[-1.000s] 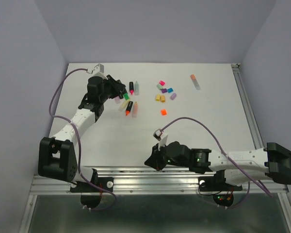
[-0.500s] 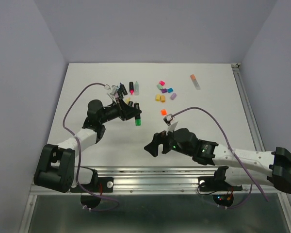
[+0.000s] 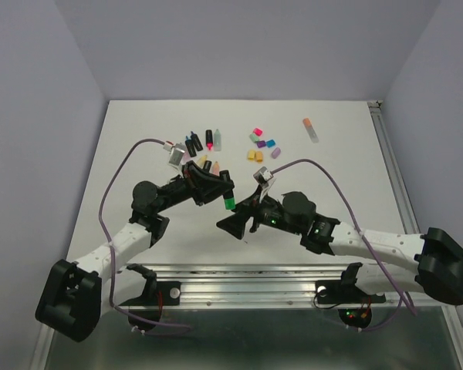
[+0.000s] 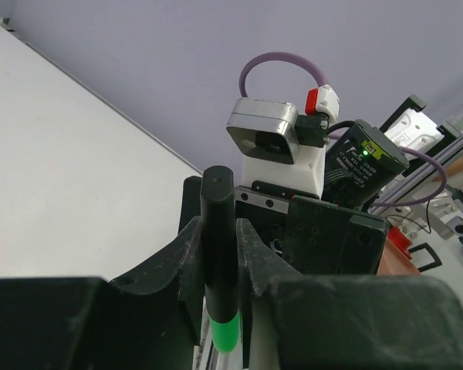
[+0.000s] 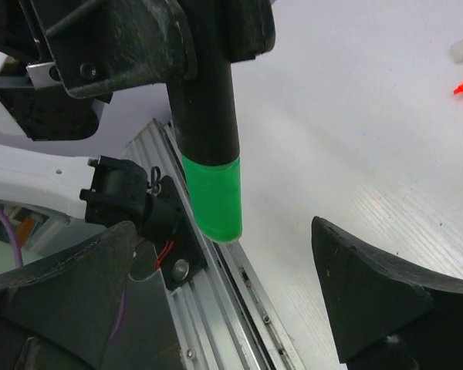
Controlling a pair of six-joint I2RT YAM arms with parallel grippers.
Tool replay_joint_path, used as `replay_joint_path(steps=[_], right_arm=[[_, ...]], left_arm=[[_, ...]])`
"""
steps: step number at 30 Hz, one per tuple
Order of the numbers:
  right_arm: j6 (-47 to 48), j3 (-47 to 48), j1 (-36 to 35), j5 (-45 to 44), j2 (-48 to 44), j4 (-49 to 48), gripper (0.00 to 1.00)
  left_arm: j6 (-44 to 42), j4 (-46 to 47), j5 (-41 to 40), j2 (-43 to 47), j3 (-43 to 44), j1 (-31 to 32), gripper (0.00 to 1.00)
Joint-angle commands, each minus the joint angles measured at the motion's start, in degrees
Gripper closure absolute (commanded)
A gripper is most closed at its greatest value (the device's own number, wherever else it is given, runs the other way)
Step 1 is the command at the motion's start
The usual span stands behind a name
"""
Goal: Open the pen caps
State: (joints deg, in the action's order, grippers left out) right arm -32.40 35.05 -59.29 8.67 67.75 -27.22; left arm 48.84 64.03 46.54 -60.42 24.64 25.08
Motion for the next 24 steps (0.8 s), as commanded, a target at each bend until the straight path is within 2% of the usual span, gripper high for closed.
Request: replay_joint_path(steps=[1,9,12,19,21,24], right_arm=[[1.9,4.41,0.22,0.39,-0.33,-7.49,0.0],[1.91,6.43,0.14,1.26,0.63,-10.31,0.0],[0.94,5.74,0.22,2.32,1.42,-14.42,0.02],[-1.08,7.05,0.14,6.36,3.88,-15.67,0.23],[-1.52,7.23,0.22,6.71,3.97,-15.75,0.33],[-2.13,6.88,0.22,6.98,4.06,-16.89,0.39]], left_arm=[[2.14,3.74,-3.03,3.12,-1.35,0.67,1.0],[2.58,3.21,-5.76,4.79,-2.32,1.73,1.0],[2.66,3.21,-6.11,4.88,-2.14,2.08,1.0],[2.66,2.94,-7.25,4.7,-1.97,2.25,1.0],[2.84,2.94,-7.43,4.61,-1.97,2.25,1.0],[2.49,2.94,-7.43,4.96,-2.05,2.34,1.0]])
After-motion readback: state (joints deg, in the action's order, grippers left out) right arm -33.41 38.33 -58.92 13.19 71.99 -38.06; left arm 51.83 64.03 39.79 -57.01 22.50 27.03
